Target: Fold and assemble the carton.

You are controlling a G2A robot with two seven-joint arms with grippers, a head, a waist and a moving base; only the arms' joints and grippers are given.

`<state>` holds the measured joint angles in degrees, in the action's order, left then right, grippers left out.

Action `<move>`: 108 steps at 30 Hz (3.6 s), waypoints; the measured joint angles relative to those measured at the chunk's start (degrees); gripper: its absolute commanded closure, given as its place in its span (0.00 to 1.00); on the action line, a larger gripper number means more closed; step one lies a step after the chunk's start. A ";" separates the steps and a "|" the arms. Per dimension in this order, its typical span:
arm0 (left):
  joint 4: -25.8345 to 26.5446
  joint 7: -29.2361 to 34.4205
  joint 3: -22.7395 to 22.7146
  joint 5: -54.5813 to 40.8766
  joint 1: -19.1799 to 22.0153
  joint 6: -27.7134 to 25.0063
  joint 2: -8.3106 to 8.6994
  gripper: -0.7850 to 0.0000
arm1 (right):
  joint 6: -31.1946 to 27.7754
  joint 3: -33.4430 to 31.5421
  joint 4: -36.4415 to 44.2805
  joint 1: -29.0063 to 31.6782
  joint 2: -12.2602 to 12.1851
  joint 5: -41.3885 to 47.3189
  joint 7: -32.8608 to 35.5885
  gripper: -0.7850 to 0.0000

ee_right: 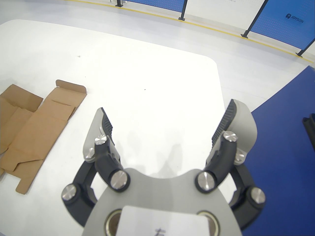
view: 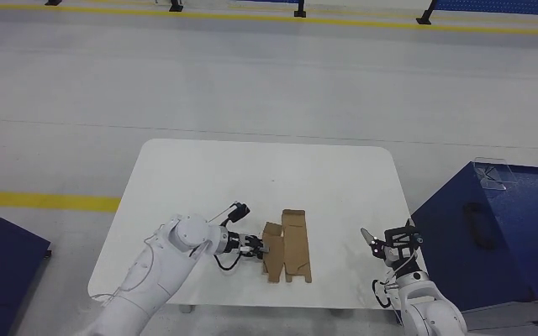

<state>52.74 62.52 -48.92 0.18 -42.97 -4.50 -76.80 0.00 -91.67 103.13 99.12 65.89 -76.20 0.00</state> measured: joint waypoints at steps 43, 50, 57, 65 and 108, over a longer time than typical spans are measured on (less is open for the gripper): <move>41.24 6.61 -25.54 -9.64 -23.98 0.59 9.00 1.00 | -17.20 -5.47 -0.83 -4.11 -0.75 22.17 14.08 0.00; 41.84 6.28 -24.22 -12.22 -24.01 0.78 9.17 1.00 | -30.18 -3.84 -9.53 -14.60 -2.06 42.44 40.01 0.00; 41.37 5.92 -20.35 -12.01 -22.58 1.53 8.98 1.00 | -32.83 0.73 -14.96 -21.43 -2.75 54.14 56.37 0.00; 40.69 5.61 -16.85 -12.71 -20.76 2.68 8.77 1.00 | -33.96 3.42 -16.07 -22.84 -3.26 57.89 59.28 0.00; 39.14 1.84 -13.02 -16.72 -17.96 -0.90 9.28 0.63 | -22.87 24.25 -26.59 -38.05 -10.31 112.45 81.45 1.00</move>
<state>91.88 64.36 -61.94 -16.54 -60.92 -5.40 -67.52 -22.87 -67.43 76.54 61.07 55.58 36.24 81.45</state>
